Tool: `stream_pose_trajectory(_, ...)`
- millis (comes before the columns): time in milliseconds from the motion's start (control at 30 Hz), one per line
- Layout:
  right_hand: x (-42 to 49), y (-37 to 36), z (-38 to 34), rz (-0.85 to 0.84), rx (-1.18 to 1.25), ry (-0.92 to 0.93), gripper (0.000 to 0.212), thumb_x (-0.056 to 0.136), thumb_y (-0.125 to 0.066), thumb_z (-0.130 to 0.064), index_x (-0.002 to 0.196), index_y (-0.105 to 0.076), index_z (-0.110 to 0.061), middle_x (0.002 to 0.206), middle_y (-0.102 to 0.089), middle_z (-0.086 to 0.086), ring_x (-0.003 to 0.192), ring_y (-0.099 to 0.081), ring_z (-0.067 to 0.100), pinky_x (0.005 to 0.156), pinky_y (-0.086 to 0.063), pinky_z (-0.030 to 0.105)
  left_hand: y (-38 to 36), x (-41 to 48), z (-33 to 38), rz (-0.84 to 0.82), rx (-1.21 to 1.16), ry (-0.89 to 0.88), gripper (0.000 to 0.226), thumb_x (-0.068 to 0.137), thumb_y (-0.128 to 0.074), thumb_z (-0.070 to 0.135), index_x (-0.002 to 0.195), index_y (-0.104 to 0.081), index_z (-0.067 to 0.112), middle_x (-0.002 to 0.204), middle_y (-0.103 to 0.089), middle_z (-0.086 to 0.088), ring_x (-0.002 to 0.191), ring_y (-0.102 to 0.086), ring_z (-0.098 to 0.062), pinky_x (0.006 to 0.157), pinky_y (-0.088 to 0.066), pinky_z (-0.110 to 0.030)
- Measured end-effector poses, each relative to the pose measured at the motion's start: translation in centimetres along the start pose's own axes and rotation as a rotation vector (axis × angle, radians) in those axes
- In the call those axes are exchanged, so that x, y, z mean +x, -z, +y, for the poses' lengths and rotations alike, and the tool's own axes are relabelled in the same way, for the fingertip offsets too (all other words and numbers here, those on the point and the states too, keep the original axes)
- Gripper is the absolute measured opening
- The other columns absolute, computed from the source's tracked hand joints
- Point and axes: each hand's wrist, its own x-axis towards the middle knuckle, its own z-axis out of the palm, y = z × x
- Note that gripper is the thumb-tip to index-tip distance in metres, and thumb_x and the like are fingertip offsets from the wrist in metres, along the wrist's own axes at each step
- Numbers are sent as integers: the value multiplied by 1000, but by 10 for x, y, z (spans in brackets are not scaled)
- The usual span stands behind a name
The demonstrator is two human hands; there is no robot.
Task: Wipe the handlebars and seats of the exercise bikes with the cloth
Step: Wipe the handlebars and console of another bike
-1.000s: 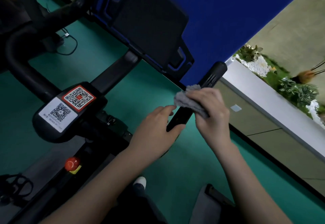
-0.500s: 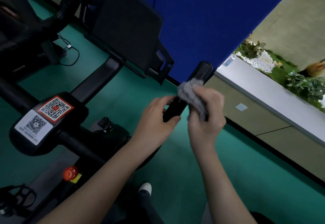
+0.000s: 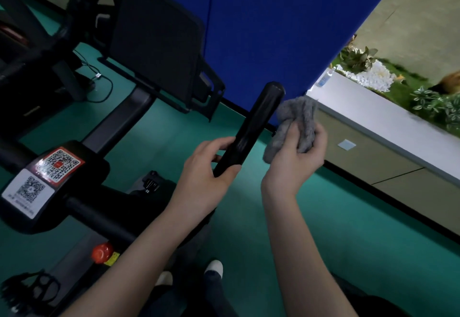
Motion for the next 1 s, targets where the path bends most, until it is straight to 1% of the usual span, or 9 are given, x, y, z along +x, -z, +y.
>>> stream_pose_trajectory(67, -21, 4, 10, 11, 38, -212, 18, 92, -55, -2, 95, -60, -18, 90, -65, -1, 83, -61, 5, 79, -49, 20, -1, 1, -2, 10, 5, -4, 49, 81, -69, 14, 106, -51, 53, 110, -54, 24, 94, -43, 23, 75, -32, 6)
stream_pose_trajectory(133, -46, 9, 18, -64, 86, -408, 15, 94, -53, -4, 93, -62, -16, 88, -67, 3, 83, -62, 11, 79, -50, 28, -1, 2, -3, 8, 8, -5, 48, 81, -68, 15, 109, -53, 51, 110, -55, 24, 96, -44, 22, 76, -32, 6)
stream_pose_trajectory(233, -58, 7, 20, -84, 151, -558, 13, 96, -51, -8, 94, -63, -14, 87, -69, 6, 84, -65, 18, 83, -53, 38, -1, 2, -4, 16, 14, -6, 49, 80, -68, 14, 110, -54, 50, 109, -55, 24, 96, -45, 21, 76, -33, 6)
stream_pose_trajectory(300, -49, 0, 16, -71, 178, -541, 17, 96, -51, -6, 91, -64, -15, 85, -70, 4, 84, -67, 19, 84, -54, 38, -1, 3, -4, 24, 17, -7, 49, 80, -68, 14, 109, -54, 50, 108, -55, 25, 95, -45, 22, 75, -33, 6)
stream_pose_trajectory(433, -14, -18, 1, -85, 278, -440, 18, 96, -50, -3, 92, -62, -15, 79, -69, -3, 76, -67, 9, 71, -54, 24, -1, 3, -2, 18, 4, -3, 50, 80, -69, 15, 104, -53, 56, 106, -55, 27, 95, -46, 19, 73, -35, 4)
stream_pose_trajectory(567, 11, -20, -7, -141, 310, -360, 14, 95, -52, -7, 96, -62, -17, 89, -70, 0, 85, -68, 12, 80, -55, 29, -1, 2, -2, 20, -7, 0, 50, 80, -70, 15, 104, -53, 56, 106, -56, 27, 95, -48, 17, 72, -37, 2)
stream_pose_trajectory(667, 3, -8, -1, -140, 227, -324, 14, 96, -53, -8, 101, -63, -16, 95, -68, 1, 90, -65, 13, 84, -53, 29, 0, 0, -2, 10, -18, 7, 50, 81, -69, 16, 104, -54, 57, 106, -55, 30, 96, -48, 17, 73, -37, 2)
stream_pose_trajectory(867, -11, -7, 8, -190, 262, -443, 17, 97, -50, -7, 96, -64, -16, 84, -70, -2, 83, -66, 13, 76, -54, 28, 1, 1, 2, 9, -5, 2, 51, 81, -69, 15, 102, -51, 57, 104, -54, 31, 95, -45, 22, 75, -34, 5)
stream_pose_trajectory(1000, 24, -23, -6, -212, 294, -311, 19, 96, -50, -4, 91, -63, -17, 80, -71, -6, 81, -68, 9, 73, -53, 22, 2, 0, 3, 4, -10, 1, 49, 82, -69, 14, 103, -52, 54, 106, -54, 29, 94, -44, 23, 72, -32, 6)
